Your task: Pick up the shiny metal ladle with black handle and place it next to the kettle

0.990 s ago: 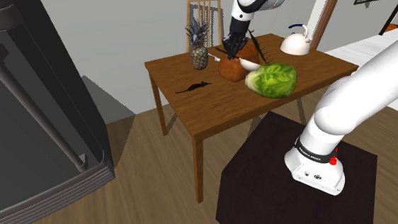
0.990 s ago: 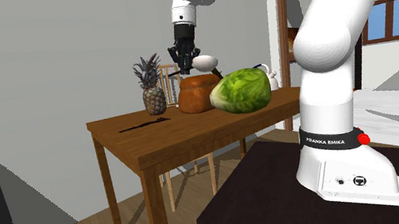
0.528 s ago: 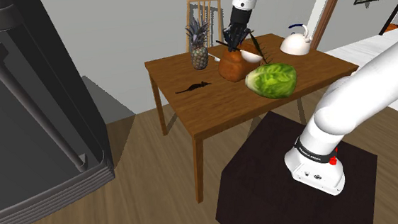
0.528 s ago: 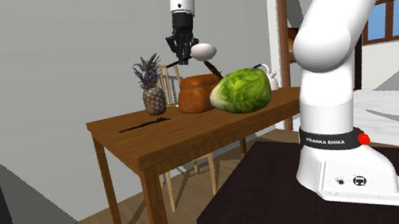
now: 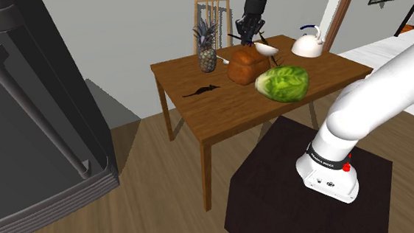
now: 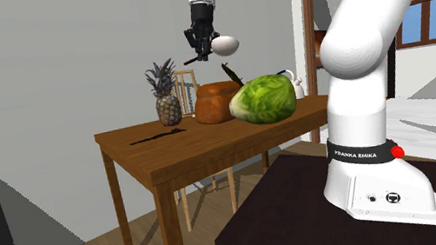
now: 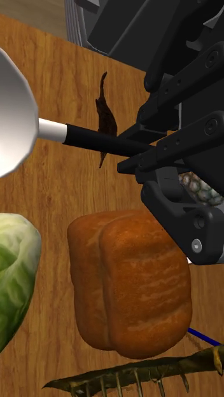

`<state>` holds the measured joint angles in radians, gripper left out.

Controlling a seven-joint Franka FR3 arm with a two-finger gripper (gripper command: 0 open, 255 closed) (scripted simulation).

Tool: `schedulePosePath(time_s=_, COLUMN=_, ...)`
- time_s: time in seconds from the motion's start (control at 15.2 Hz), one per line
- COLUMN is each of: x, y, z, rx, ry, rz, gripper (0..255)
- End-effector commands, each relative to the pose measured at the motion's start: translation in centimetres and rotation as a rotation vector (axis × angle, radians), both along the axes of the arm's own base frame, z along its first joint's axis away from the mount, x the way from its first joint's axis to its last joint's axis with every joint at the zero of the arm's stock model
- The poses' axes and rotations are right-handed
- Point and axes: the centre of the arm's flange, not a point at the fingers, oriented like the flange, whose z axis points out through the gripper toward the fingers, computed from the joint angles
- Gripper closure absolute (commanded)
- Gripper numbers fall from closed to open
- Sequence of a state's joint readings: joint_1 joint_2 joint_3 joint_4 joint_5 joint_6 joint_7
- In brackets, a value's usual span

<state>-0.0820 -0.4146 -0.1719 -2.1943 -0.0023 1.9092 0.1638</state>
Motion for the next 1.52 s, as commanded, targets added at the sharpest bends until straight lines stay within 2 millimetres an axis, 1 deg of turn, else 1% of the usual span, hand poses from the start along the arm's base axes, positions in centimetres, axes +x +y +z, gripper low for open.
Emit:
schedulePosePath(time_s=0.0, x=-0.2, y=-2.2, z=0.2, rx=0.000, ry=0.000, rz=0.000, gripper=255)
schedulePosePath(time_s=1.45, x=-5.1, y=-30.9, z=0.2, rx=0.000, ry=0.000, rz=0.000, gripper=255)
